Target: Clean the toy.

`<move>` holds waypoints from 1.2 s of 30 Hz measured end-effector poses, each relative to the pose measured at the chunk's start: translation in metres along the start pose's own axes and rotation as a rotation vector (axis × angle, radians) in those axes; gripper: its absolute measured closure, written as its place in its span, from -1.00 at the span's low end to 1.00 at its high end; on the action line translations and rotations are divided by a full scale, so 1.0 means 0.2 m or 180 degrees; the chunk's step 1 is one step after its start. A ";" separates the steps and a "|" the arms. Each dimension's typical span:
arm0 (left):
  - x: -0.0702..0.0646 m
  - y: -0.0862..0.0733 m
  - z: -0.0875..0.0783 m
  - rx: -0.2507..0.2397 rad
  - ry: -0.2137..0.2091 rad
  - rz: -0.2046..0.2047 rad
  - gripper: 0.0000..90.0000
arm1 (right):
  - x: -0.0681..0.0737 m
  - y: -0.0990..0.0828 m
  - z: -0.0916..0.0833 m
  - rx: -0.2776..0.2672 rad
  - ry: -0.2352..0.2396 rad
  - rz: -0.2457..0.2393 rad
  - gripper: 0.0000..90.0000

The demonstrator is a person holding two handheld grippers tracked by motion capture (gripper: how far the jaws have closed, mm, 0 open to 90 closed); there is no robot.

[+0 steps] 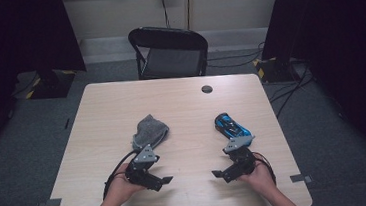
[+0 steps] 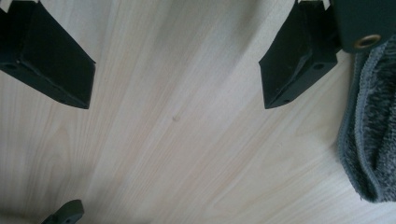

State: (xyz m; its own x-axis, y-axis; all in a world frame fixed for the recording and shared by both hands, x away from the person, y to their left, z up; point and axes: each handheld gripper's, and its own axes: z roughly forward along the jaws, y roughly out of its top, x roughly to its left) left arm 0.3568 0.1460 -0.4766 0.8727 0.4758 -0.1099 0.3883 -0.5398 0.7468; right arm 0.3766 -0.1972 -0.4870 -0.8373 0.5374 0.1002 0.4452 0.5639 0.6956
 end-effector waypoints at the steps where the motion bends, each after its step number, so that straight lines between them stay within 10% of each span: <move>1: 0.00 0.00 0.00 0.0000 0.0000 0.0000 -0.78 | 0.00 0.00 0.00 0.0000 0.0000 0.0000 -0.98; 36: -0.10 -0.05 0.08 0.0111 -0.0137 0.0256 -0.88 | 0.09 -0.08 0.04 0.0106 -0.0076 -0.0326 -1.00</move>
State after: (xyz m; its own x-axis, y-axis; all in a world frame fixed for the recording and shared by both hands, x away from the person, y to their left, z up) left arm 0.3398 0.1305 -0.4926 0.9131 0.3999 -0.0791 0.3258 -0.5994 0.7311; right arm 0.3566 -0.1911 -0.5024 -0.8714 0.4905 0.0127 0.3684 0.6369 0.6772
